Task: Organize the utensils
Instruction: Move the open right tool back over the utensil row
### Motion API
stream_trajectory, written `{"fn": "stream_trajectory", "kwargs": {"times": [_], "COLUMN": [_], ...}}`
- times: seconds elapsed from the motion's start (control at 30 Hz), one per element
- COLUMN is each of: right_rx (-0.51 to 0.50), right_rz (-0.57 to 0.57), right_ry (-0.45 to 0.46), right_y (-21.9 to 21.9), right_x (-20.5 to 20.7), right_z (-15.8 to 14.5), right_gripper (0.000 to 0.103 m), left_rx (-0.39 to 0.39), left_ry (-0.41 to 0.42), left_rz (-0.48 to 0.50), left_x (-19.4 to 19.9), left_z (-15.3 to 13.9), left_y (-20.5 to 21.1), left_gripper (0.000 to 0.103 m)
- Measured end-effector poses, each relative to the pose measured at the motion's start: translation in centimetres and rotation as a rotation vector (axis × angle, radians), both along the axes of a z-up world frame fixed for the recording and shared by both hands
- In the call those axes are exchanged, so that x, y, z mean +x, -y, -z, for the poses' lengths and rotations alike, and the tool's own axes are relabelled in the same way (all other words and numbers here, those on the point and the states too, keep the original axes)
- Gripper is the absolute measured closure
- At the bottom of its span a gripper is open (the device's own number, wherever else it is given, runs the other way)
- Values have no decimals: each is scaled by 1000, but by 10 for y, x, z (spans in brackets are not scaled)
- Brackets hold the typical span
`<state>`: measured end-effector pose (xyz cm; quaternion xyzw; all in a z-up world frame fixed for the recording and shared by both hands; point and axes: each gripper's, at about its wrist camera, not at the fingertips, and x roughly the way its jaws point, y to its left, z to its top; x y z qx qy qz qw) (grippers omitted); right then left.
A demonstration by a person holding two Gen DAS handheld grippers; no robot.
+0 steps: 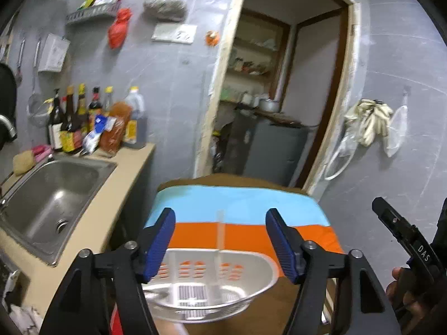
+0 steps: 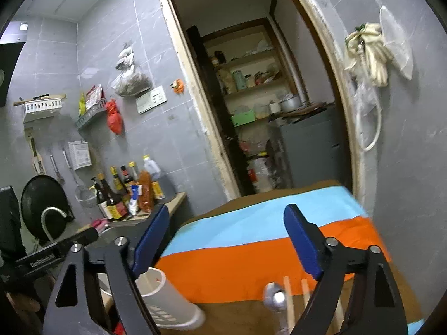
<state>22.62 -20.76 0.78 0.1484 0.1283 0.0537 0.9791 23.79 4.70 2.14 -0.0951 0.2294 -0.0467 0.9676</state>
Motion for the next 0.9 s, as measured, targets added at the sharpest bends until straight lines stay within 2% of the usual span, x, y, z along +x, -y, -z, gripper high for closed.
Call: {"fn": "stream_trajectory", "kwargs": {"times": [0.07,0.27,0.37,0.5,0.7,0.9], "right_rx": [-26,-103,-144,-162,-136,-113], "right_rz": [19,66,72,70,46,1], "right_ry": [6,12,8,-21,-89,-171], "right_y": [9,43,61,90,132,157], "right_x": [-5,-17,-21,-20,-3,24], "right_z": [-6,-17,-19,-16,2,35], "right_gripper": [14,10,6,5,5,5], "left_rx": [5,35,55,84,111,107], "left_ry": [27,90,114,120,74,-38], "left_rz": [19,52,47,35,39,48], "left_x": [-1,-5,-6,-5,1,17], "left_z": [-4,-9,-9,-4,14,46], "left_y": [15,65,90,118,153,175], "left_gripper": [26,14,12,8,8,8]}}
